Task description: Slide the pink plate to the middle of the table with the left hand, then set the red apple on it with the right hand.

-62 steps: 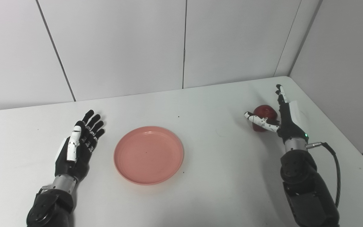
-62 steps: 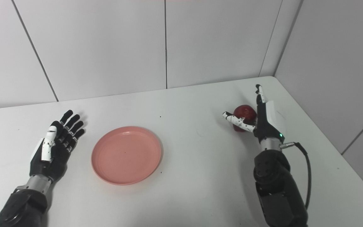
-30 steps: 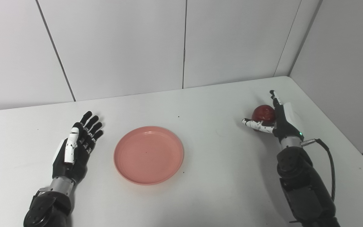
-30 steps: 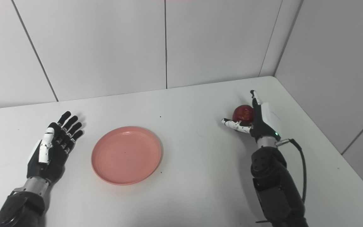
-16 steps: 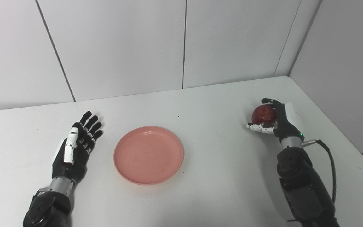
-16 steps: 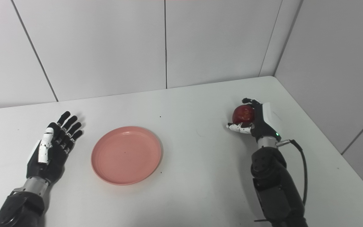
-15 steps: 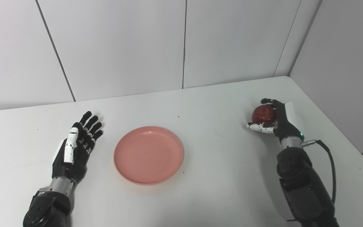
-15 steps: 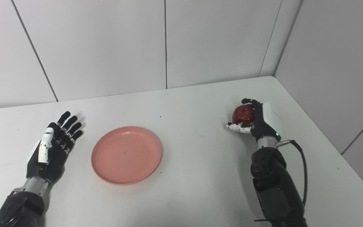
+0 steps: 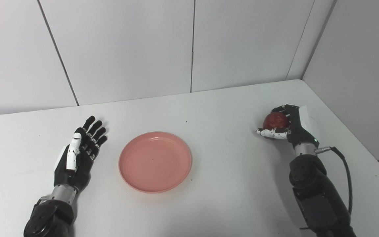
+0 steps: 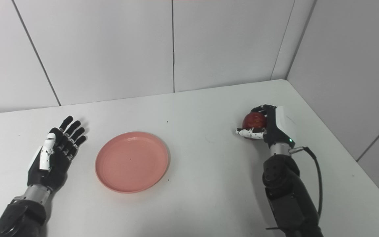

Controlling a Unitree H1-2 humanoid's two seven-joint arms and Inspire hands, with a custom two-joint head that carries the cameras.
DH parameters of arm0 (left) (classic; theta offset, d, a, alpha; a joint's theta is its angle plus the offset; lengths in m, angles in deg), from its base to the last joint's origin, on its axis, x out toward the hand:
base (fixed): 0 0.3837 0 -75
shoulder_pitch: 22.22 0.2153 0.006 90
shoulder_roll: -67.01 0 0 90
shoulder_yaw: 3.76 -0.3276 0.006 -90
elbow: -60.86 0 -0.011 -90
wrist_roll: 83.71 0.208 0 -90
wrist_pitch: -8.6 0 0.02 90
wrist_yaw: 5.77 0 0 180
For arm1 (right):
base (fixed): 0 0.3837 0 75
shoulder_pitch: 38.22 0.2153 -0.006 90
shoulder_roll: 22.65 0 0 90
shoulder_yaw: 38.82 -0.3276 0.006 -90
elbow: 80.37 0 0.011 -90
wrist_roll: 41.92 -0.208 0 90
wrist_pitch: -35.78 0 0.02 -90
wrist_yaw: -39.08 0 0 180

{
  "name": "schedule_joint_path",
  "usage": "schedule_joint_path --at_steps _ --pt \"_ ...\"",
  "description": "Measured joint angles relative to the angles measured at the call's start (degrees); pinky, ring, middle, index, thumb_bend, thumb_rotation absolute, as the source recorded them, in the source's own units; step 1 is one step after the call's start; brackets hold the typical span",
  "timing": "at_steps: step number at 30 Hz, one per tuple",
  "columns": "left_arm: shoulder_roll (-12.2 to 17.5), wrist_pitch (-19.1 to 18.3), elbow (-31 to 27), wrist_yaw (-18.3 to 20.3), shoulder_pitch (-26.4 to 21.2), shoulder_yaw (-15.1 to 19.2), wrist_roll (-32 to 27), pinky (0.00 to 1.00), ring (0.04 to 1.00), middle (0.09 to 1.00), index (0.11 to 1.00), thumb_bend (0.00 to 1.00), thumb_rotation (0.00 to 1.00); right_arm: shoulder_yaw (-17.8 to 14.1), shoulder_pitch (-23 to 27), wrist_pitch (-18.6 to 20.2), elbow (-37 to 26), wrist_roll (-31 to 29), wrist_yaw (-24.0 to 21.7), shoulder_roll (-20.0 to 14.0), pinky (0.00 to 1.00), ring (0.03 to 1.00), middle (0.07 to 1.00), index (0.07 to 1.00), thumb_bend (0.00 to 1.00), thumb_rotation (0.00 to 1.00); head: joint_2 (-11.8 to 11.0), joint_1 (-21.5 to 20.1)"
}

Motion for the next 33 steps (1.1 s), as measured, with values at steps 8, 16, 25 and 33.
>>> schedule_joint_path --at_steps 8,16,25,33 --pt "0.0 0.0 -0.3 -0.2 0.0 -0.1 0.0 0.94 0.94 0.944 0.924 0.34 1.0 -0.1 -0.1 0.0 -1.4 0.0 0.3 0.0 0.43 0.498 0.532 0.486 0.52 0.13 0.0 0.4" --pt "-0.1 0.0 -0.2 -0.2 0.0 -0.3 0.0 0.95 0.946 0.948 0.932 0.34 1.0 -0.7 -0.1 0.5 -6.0 -0.2 -0.1 0.0 0.41 0.462 0.497 0.487 0.51 0.14 -0.2 1.1" --pt "-0.6 0.0 -0.7 -0.7 0.2 -0.3 0.0 0.95 0.952 0.951 0.929 0.33 1.0 0.5 0.0 0.8 -13.4 1.4 -2.4 0.0 0.4 0.462 0.505 0.487 0.51 0.14 -0.5 2.7" --pt "-0.9 0.0 -0.9 -1.3 0.3 -0.5 0.0 0.94 0.941 0.941 0.921 0.34 1.0 3.2 3.1 3.3 -19.9 4.1 -6.6 1.5 0.39 0.457 0.499 0.487 0.51 0.14 -0.7 4.9"
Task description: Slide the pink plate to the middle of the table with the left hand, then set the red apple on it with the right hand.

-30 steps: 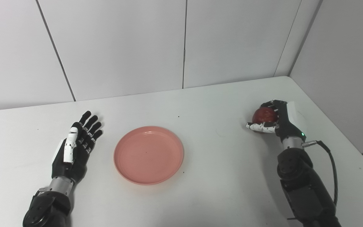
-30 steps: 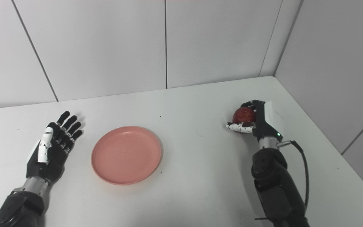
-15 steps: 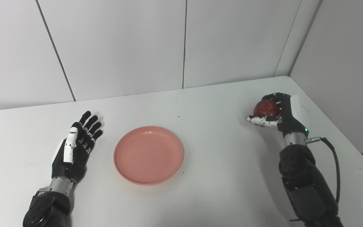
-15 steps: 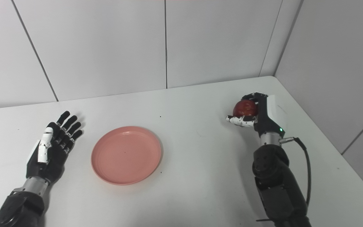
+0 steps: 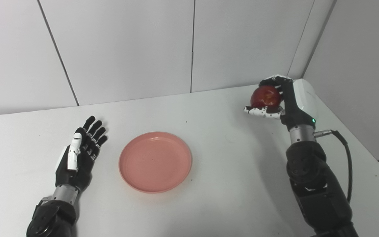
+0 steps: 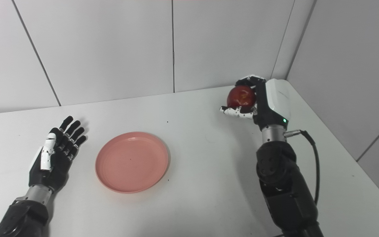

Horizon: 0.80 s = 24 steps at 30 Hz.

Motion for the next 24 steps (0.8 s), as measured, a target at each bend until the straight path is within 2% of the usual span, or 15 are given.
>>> schedule_joint_path --at_steps 11,16,24 --pt "-0.8 -0.2 -2.3 -2.5 1.2 -0.7 0.7 0.92 0.92 0.923 0.906 0.33 1.0 4.3 4.2 0.9 -2.0 2.2 -2.8 4.2 0.36 0.441 0.491 0.486 0.51 0.13 0.0 2.2" --pt "-1.8 -0.9 -3.4 -3.7 1.6 -1.0 1.4 0.93 0.927 0.927 0.908 0.33 1.0 6.8 6.1 -0.3 -0.4 2.3 -2.9 5.2 0.36 0.435 0.491 0.486 0.51 0.13 -0.1 3.6" --pt "-2.6 -1.1 -4.2 -4.7 2.0 -2.0 2.5 0.92 0.923 0.922 0.906 0.34 1.0 11.9 7.7 -1.6 2.1 2.4 -3.4 8.9 0.35 0.426 0.483 0.486 0.51 0.13 -0.1 6.9"
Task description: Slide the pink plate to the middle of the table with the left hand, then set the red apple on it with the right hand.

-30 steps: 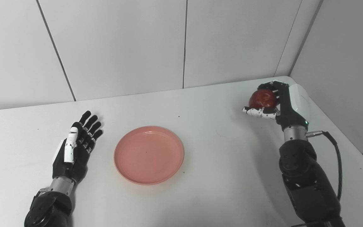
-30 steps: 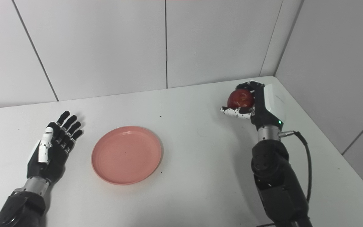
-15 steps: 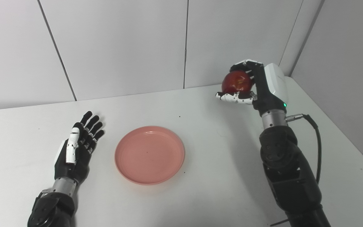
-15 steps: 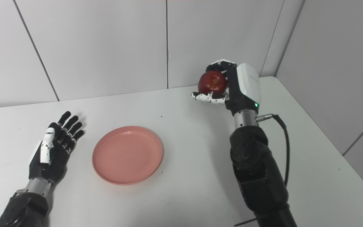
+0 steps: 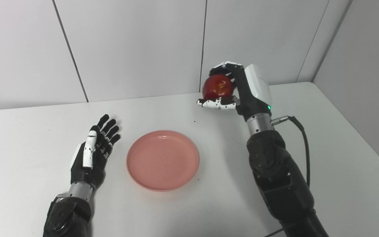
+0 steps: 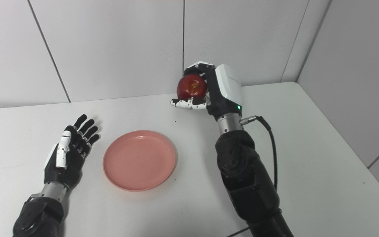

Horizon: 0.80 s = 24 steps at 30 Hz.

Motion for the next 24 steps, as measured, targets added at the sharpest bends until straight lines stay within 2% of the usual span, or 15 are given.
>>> schedule_joint_path --at_steps 4,14,24 --pt "-0.6 0.0 -0.1 -0.3 0.0 -0.2 0.0 0.93 0.929 0.927 0.911 0.35 1.0 2.3 0.5 -0.7 0.6 0.9 -0.2 1.8 0.33 0.408 0.482 0.486 0.52 0.13 0.1 1.5" --pt "-2.0 0.2 -0.7 -1.4 0.4 -0.7 1.3 0.92 0.923 0.922 0.906 0.37 1.0 6.1 1.1 -4.4 2.1 2.3 -0.3 3.7 0.33 0.408 0.484 0.486 0.52 0.13 0.4 6.1" --pt "-3.2 0.1 -1.3 -2.8 0.7 -1.0 2.7 0.9 0.919 0.916 0.903 0.37 1.0 9.7 -0.4 -4.7 4.1 3.0 -0.7 6.4 0.29 0.37 0.465 0.487 0.52 0.14 0.4 10.5"
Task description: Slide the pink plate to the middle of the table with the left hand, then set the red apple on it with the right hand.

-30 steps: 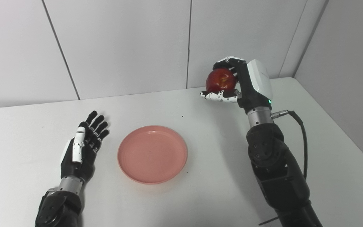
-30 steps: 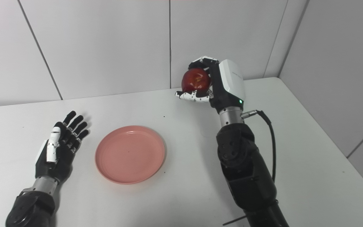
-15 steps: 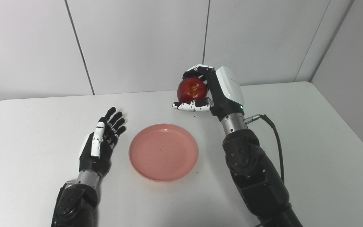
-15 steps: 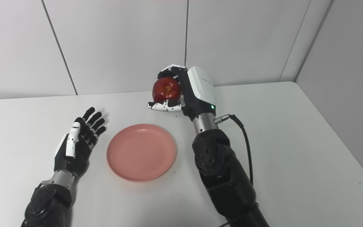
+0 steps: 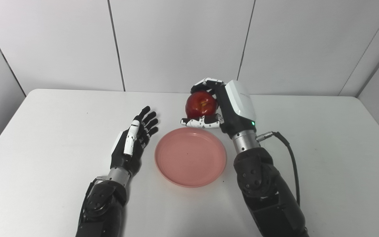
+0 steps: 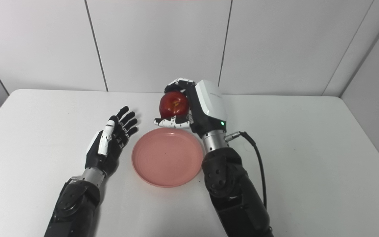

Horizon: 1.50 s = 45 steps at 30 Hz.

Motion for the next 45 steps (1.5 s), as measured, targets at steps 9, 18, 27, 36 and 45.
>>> schedule_joint_path --at_steps 9,18,27,36,45 --pt "-0.4 -0.1 -0.5 -0.8 0.2 0.0 0.1 0.91 0.92 0.919 0.902 0.37 1.0 1.6 -2.2 -2.0 4.1 -0.8 0.0 0.3 0.28 0.364 0.462 0.487 0.52 0.13 0.5 2.6" --pt "-0.7 -0.5 -0.9 -1.9 0.3 0.0 0.1 0.89 0.909 0.91 0.886 0.36 1.0 2.1 -4.4 -3.1 7.0 -2.2 0.0 0.4 0.25 0.331 0.436 0.486 0.51 0.13 0.9 3.0" --pt "-0.6 -0.6 -1.1 -2.0 0.4 -0.1 0.3 0.89 0.914 0.914 0.893 0.35 1.0 2.7 -6.2 -3.0 7.2 -2.4 -0.3 0.3 0.25 0.337 0.442 0.487 0.52 0.13 1.5 2.9" --pt "-0.7 -1.0 -1.6 -2.0 0.6 0.0 1.0 0.89 0.911 0.91 0.889 0.36 1.0 2.6 -6.4 -3.4 9.3 -2.7 -0.8 0.3 0.25 0.338 0.441 0.487 0.52 0.13 1.9 2.9" --pt "-0.8 -1.0 -1.6 -2.2 0.6 0.0 1.1 0.89 0.909 0.908 0.889 0.37 1.0 2.6 -6.4 -4.3 9.9 -2.5 0.1 0.3 0.26 0.345 0.446 0.487 0.52 0.13 2.0 2.6"
